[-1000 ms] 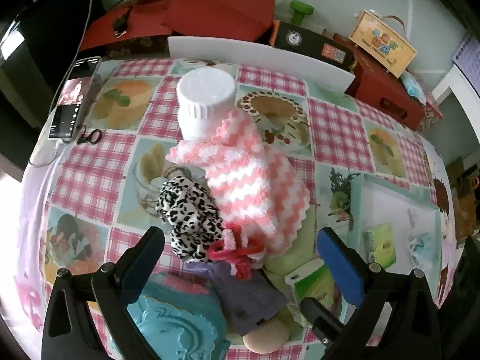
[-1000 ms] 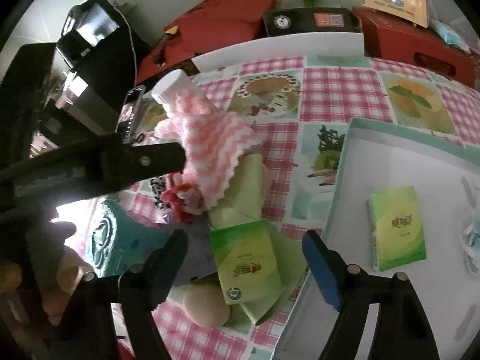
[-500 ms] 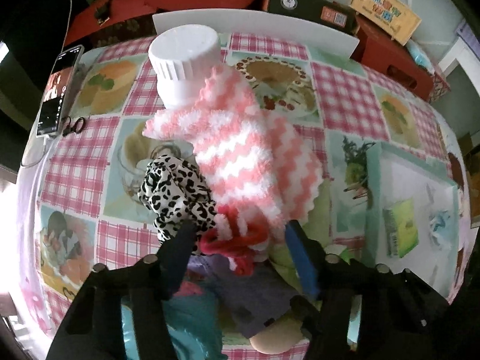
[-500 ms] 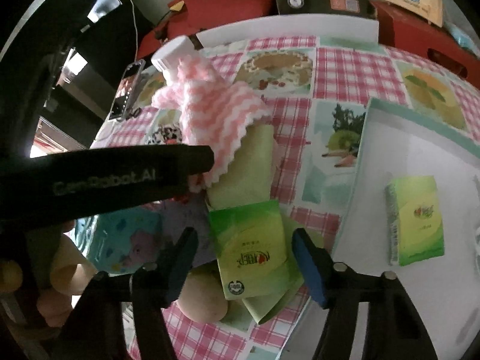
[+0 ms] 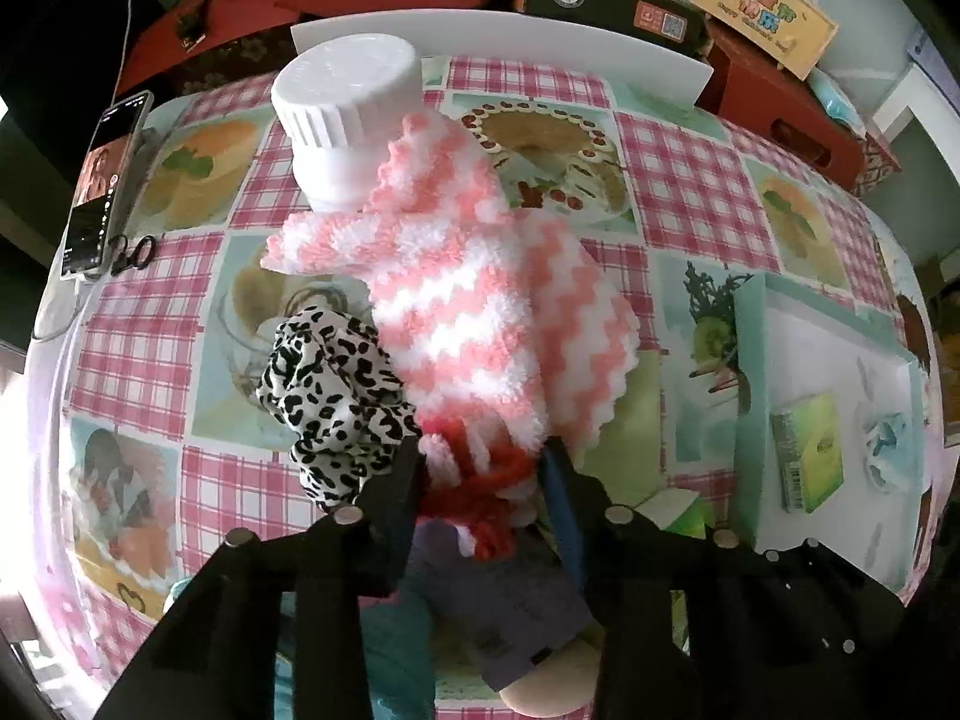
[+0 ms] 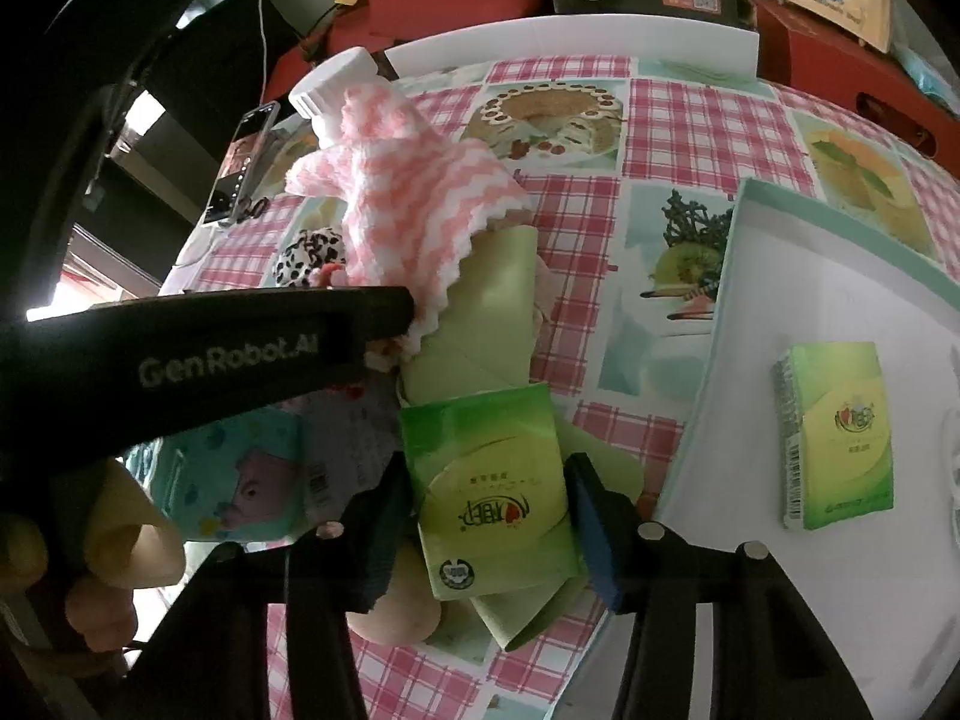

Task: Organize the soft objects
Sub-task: 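Grasp the flat green tissue packet with the right tool while the left tool grasps the red hair tie, then lift the green packet with the right tool while the left tool carries the hair tie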

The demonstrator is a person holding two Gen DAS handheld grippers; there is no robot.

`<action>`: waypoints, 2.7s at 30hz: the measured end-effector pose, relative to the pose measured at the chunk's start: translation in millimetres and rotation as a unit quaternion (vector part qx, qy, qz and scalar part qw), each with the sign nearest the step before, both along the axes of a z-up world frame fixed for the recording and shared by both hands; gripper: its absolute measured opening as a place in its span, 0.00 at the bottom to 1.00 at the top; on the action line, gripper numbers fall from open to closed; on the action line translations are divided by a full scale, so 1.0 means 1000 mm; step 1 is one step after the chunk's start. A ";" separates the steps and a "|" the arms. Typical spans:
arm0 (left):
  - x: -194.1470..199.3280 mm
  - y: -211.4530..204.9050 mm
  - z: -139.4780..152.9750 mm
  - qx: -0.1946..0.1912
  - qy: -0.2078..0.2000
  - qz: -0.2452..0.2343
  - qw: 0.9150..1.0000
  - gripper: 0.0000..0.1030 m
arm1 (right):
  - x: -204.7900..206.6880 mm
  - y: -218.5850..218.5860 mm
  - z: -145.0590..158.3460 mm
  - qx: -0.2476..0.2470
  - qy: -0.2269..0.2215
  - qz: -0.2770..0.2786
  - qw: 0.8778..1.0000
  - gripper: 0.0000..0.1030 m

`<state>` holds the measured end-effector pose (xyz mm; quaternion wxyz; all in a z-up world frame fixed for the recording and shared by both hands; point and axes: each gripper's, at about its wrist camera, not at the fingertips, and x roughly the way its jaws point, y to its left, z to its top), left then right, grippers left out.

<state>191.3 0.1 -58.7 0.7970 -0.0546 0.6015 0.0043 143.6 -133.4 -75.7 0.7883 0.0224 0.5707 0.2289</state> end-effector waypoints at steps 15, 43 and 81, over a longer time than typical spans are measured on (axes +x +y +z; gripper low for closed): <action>-0.003 0.003 0.005 -0.010 -0.011 0.003 1.000 0.32 | -0.001 -0.003 0.003 0.005 -0.003 -0.009 1.000 0.52; -0.015 -0.005 0.013 -0.002 -0.008 -0.025 1.000 0.32 | -0.002 -0.011 0.011 0.017 -0.007 -0.022 1.000 0.52; -0.058 -0.052 0.113 -0.032 -0.183 -0.058 0.981 0.32 | -0.021 -0.119 0.100 0.033 -0.140 -0.186 0.972 0.52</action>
